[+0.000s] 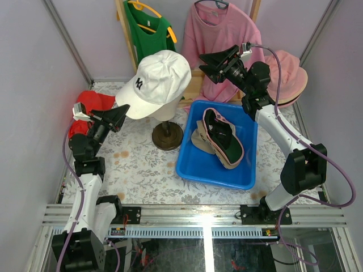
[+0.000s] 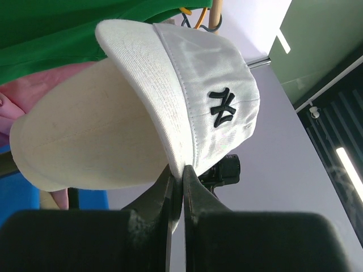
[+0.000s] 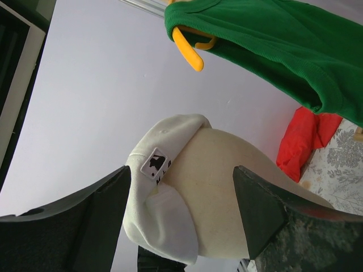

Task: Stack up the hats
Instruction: Place the hat on the hat stand.

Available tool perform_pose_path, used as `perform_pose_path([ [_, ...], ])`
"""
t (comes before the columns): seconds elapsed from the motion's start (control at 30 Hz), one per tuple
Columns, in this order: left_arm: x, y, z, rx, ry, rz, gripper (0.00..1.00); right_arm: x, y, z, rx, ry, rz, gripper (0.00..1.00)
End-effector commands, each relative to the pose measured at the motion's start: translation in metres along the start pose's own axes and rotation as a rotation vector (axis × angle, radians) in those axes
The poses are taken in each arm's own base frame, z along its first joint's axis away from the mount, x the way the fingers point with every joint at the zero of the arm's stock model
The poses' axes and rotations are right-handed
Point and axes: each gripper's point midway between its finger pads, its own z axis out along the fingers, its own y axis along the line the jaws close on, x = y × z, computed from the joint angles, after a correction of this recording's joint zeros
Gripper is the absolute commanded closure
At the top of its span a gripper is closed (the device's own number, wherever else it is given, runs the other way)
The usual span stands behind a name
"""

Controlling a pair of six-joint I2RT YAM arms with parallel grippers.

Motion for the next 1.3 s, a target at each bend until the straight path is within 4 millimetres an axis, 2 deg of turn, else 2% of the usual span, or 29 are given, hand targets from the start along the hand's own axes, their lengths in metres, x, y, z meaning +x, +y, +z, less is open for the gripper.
perform_pose_path([
  [0.0,0.002,0.047,-0.003,-0.13,0.022,-0.054,1.0,0.001,0.032,-0.006,-0.073,0.023,-0.055,0.2],
  [0.1,0.001,0.042,-0.002,-0.112,0.021,-0.061,1.0,0.003,0.031,-0.007,-0.072,0.031,-0.055,0.2],
  [0.2,0.0,0.026,-0.001,-0.049,0.023,-0.093,1.0,0.003,0.033,-0.007,-0.069,0.033,-0.066,0.2],
  [0.63,-0.017,-0.088,0.013,0.251,0.023,-0.164,1.0,-0.002,0.055,-0.005,-0.107,0.025,-0.089,0.2],
  [0.8,-0.021,-0.12,0.019,0.3,0.035,-0.148,1.0,-0.005,0.06,-0.005,-0.109,0.015,-0.107,0.2],
  [1.0,-0.023,-0.134,0.027,0.31,0.042,-0.139,1.0,-0.007,0.062,-0.004,-0.112,0.003,-0.106,0.2],
  [1.13,-0.014,-0.133,0.038,0.289,0.075,-0.144,1.0,-0.008,0.063,-0.004,-0.114,0.0,-0.101,0.2],
  [1.27,-0.008,-0.117,0.047,0.215,0.088,-0.122,1.0,-0.008,0.06,-0.005,-0.109,-0.005,-0.099,0.2],
])
